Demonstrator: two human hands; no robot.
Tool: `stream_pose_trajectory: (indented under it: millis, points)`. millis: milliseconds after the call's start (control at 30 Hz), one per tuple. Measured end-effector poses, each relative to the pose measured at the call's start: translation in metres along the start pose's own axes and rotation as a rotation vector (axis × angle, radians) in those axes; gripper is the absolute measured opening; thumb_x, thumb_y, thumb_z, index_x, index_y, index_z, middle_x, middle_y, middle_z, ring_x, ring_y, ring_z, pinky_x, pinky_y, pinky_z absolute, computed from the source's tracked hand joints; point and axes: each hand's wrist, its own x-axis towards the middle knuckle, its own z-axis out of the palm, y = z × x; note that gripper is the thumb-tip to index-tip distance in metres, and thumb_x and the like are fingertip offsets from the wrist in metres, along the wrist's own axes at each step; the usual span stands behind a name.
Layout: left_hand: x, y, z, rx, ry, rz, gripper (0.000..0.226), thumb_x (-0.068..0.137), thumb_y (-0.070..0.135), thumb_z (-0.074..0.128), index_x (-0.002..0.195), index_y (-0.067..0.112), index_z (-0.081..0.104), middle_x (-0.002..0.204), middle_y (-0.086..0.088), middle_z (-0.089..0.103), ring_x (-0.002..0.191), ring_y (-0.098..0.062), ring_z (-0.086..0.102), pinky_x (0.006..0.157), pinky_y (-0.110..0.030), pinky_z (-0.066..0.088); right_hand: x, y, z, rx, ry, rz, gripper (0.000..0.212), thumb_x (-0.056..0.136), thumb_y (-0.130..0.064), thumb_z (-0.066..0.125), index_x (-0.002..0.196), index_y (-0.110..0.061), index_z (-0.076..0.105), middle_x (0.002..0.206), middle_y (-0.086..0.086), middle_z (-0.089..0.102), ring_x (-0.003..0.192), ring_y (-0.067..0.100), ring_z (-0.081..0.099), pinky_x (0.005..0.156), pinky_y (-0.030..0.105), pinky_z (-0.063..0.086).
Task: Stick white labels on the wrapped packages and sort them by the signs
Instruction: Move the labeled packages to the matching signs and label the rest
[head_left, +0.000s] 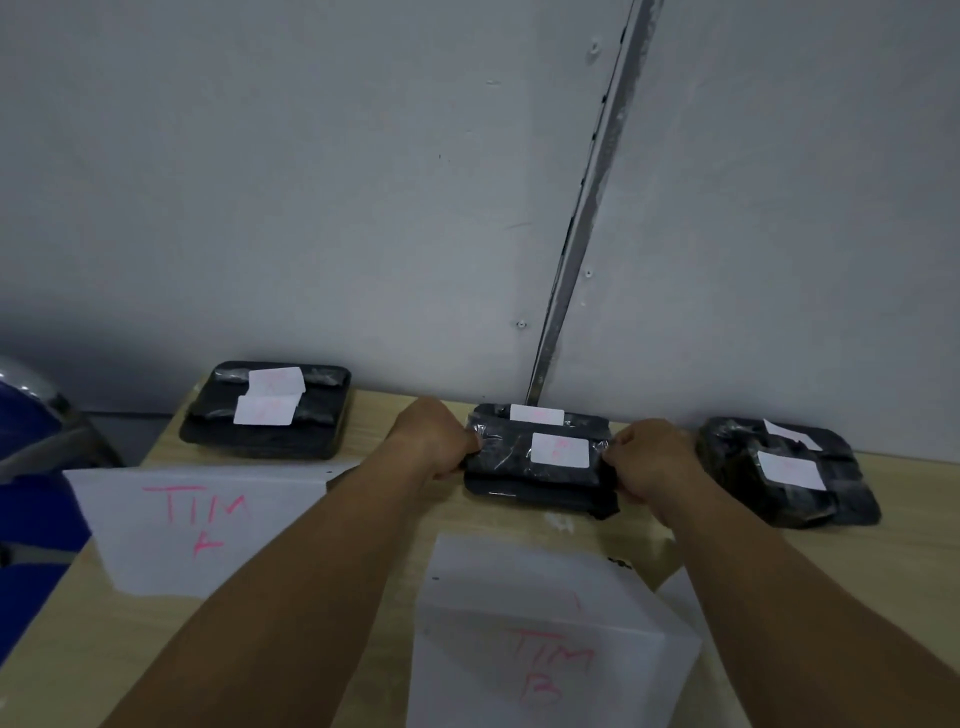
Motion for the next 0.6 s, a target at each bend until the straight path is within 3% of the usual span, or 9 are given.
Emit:
stream_pose_trajectory:
  millis: [167, 267, 433, 600]
  points:
    - [0.003, -0.004, 0.001, 0.096, -0.023, -0.011, 0.038, 0.086, 0.029, 0.072, 0.093, -0.008, 0.071, 0.095, -0.02, 0.072, 0.081, -0.028, 0.063, 0.075, -0.034, 0.052, 0.004, 0.002, 0.006, -0.143, -0.011, -0.033, 0.018, 0.088, -0.004, 0.053, 0.089, 0.007, 0.068, 0.101, 0.027, 0.066, 0.088, 0.032, 0.062, 0.078, 0.038, 0.052]
    - [0.004, -0.006, 0.003, 0.127, -0.022, -0.008, 0.038, 0.086, 0.031, 0.071, 0.093, -0.007, 0.071, 0.096, -0.018, 0.072, 0.094, -0.031, 0.067, 0.079, -0.034, 0.052, 0.007, 0.005, 0.009, -0.144, -0.002, -0.032, 0.017, 0.085, -0.002, 0.054, 0.086, 0.007, 0.068, 0.096, 0.027, 0.067, 0.09, 0.038, 0.065, 0.077, 0.041, 0.054]
    - [0.005, -0.008, 0.007, 0.107, -0.008, -0.013, 0.038, 0.085, 0.03, 0.073, 0.094, -0.007, 0.07, 0.098, -0.019, 0.072, 0.099, -0.032, 0.067, 0.081, -0.035, 0.053, 0.01, 0.007, 0.011, -0.151, 0.015, -0.01, 0.016, 0.084, -0.003, 0.054, 0.085, 0.007, 0.067, 0.093, 0.027, 0.067, 0.088, 0.04, 0.066, 0.079, 0.046, 0.057]
    - [0.004, -0.008, 0.01, 0.148, -0.007, 0.001, 0.039, 0.085, 0.031, 0.072, 0.096, -0.007, 0.07, 0.102, -0.019, 0.071, 0.102, -0.032, 0.066, 0.085, -0.036, 0.052, 0.009, 0.007, 0.012, -0.22, 0.022, 0.002, 0.013, 0.083, -0.006, 0.054, 0.072, -0.002, 0.058, 0.079, 0.02, 0.061, 0.076, 0.033, 0.061, 0.067, 0.035, 0.049]
